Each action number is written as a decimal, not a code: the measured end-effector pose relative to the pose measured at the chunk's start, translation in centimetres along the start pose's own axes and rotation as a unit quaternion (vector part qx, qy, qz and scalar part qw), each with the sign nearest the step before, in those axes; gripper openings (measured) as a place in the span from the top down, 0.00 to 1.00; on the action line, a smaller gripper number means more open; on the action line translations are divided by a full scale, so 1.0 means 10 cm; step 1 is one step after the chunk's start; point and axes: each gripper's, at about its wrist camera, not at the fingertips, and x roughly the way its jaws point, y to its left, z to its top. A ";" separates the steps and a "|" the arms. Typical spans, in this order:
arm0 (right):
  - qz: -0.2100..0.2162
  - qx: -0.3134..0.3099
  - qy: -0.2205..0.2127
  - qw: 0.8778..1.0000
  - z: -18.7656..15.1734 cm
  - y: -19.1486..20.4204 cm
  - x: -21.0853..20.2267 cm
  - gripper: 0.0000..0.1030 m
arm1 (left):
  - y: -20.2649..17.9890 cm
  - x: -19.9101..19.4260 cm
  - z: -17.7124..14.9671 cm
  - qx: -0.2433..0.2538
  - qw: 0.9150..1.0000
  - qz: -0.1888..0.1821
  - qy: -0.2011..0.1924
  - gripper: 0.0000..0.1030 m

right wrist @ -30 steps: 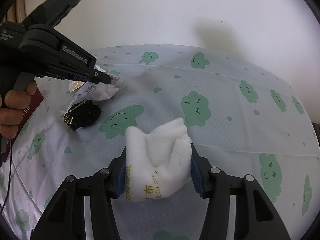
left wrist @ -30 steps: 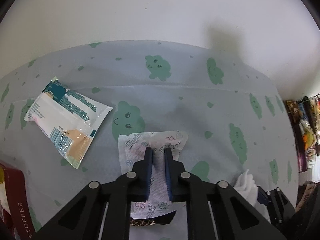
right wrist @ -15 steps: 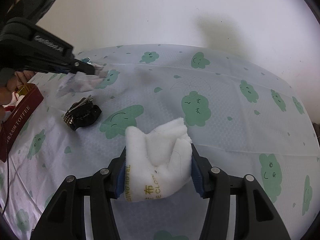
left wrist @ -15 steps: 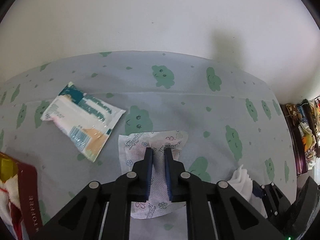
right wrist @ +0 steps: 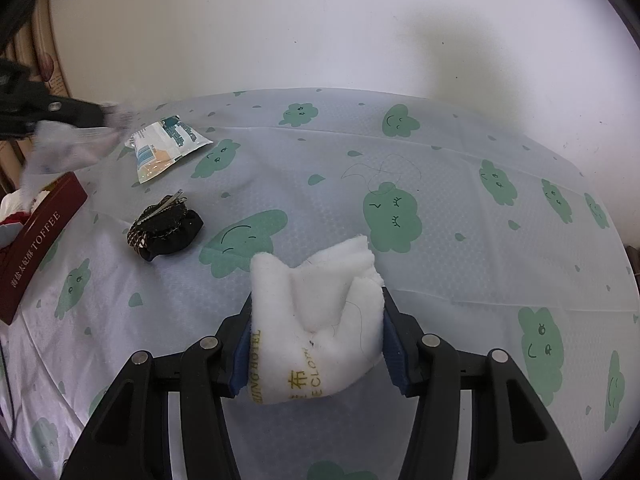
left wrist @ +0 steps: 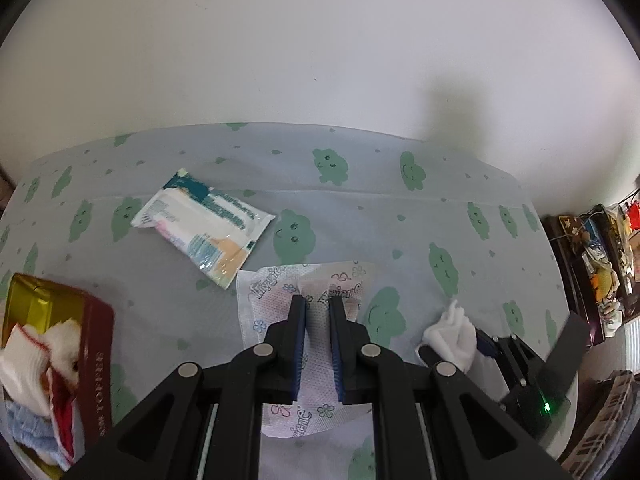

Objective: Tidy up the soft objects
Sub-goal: 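Close the left tool on the white Hygiene packet, then carry the Hygiene packet into the gold tin and open the left tool, then carry the white towel into the gold tin and open the right tool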

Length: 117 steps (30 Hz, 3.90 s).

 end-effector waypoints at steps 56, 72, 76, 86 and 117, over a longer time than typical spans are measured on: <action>-0.008 -0.010 0.002 1.000 0.00 0.01 0.02 0.47 | 2.94 -0.36 -0.21 -0.135 0.975 0.177 0.013 0.86; -0.030 -0.035 0.011 0.999 0.01 0.10 0.05 0.41 | 2.69 -0.87 -0.37 -0.113 0.977 0.170 -0.056 0.57; -0.027 -0.033 0.011 0.999 0.01 0.09 0.05 0.41 | 2.60 -1.14 -0.56 -0.111 0.973 0.181 -0.091 0.57; -0.032 -0.036 0.014 0.999 0.03 0.10 0.06 0.39 | 2.45 -1.40 -1.20 -0.111 0.968 0.191 -0.118 0.53; -0.010 -0.086 0.000 0.996 0.31 1.09 -0.37 0.58 | 2.85 -1.41 -2.05 -0.171 0.935 0.262 -0.168 0.53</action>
